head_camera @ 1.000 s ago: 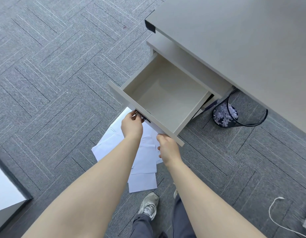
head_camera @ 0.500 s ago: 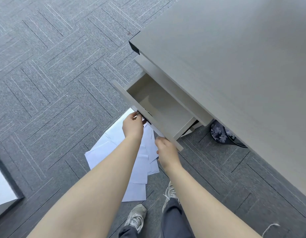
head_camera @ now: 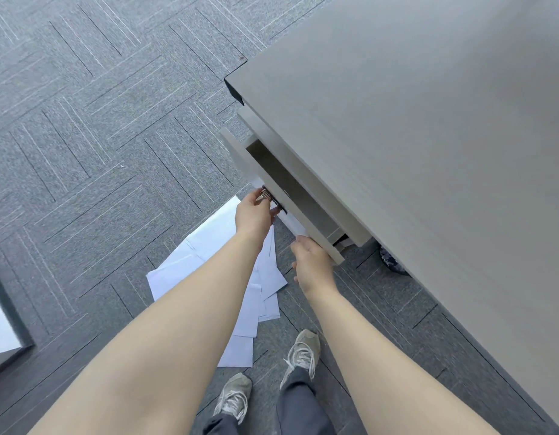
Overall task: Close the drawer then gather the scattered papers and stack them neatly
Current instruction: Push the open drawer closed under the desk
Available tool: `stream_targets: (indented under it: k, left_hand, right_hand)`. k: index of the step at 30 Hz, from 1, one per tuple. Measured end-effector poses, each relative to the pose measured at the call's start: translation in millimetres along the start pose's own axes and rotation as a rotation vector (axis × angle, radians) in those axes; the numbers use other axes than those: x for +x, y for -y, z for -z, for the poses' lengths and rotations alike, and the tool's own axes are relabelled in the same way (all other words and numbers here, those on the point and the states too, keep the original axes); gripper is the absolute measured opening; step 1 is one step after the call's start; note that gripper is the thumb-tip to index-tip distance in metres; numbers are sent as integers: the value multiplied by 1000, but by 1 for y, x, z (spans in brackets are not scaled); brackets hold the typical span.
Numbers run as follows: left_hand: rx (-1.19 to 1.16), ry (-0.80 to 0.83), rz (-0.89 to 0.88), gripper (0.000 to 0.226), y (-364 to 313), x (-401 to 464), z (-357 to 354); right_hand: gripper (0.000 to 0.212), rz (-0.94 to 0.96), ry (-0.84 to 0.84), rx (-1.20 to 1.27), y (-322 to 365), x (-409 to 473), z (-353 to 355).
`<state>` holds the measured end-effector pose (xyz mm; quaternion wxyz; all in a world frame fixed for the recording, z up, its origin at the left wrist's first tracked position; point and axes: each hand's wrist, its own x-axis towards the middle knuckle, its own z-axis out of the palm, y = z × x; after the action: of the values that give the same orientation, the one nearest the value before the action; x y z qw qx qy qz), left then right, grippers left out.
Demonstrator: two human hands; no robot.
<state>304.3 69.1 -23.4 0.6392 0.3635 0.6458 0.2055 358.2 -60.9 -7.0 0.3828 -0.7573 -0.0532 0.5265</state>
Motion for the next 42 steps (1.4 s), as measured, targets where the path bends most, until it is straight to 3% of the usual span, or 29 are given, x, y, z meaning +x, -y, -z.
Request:
stream_targets:
  k: [7,10,14,19,36,39,42]
  left_hand:
    - [-26,45,-2,53,-3,-2,-11]
    - [-50,61,1,55,-5,-4,-16]
    - [-68,65,1,53,-7,-3,-22]
    - [-69,74,-9,54,-11,-2,-31]
    - [-64,67,-23,51,-14,6,-42]
    - [44,38,-76,43,-14,8,-41]
    - [415,-41,-234,38,-14,13,-37]
  right_hand:
    - [43,18,0,11,1,10,7]
    - [61,19,10,4,2,11,8]
    - [68,42,12,-7,4,13,10]
    - [61,48,-5,-39,13,13,19]
    - [71,32,-10,-22,15,20,21]
    - [71,45,-7,-27,16,20,22]
    - [67,62,-1,-51,17,18,25]
